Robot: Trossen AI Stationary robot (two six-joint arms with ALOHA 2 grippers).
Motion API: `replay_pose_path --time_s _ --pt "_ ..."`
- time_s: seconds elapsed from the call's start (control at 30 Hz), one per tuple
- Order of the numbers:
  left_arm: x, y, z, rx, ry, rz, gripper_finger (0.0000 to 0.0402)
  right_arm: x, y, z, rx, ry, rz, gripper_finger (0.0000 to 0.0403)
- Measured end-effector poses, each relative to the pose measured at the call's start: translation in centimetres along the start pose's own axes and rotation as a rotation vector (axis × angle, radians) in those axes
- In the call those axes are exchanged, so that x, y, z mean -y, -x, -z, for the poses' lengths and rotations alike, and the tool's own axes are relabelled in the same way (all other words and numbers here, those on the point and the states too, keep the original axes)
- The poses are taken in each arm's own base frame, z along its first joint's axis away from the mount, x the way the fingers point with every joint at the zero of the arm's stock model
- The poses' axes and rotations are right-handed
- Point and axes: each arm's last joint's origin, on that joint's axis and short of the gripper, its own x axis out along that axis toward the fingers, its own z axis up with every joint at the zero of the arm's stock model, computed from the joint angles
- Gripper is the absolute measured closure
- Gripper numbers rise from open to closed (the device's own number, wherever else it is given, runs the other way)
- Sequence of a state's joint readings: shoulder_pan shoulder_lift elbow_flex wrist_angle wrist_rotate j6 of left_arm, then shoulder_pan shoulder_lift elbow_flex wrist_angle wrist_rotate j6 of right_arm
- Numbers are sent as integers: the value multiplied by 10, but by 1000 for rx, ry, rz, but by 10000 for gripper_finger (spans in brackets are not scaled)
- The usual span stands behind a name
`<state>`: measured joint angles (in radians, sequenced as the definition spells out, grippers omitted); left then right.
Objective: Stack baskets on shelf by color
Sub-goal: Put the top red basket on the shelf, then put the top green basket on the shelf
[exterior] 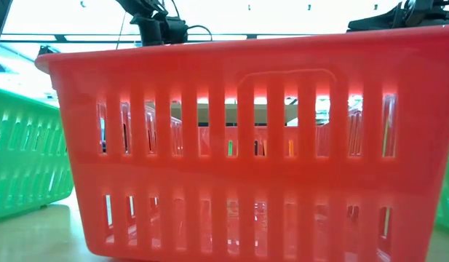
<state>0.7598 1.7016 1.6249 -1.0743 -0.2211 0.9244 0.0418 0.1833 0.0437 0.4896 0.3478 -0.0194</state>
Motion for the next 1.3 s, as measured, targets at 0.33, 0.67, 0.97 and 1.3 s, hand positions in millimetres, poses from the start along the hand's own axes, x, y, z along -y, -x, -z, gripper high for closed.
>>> replay_pose_path --time_s 0.33,0.67,0.97,1.3 --pt "10 4 -11 -5 3 -2 231 0 0 0 0 -1 0 293" --pt "21 37 -14 -69 -32 -173 225 0 0 0 -1 -2 0 293" --pt "63 69 -28 55 68 -14 229 0 0 1 -13 4 0 293" --pt "152 102 -83 258 -168 171 230 0 0 2 -21 -1 0 293"
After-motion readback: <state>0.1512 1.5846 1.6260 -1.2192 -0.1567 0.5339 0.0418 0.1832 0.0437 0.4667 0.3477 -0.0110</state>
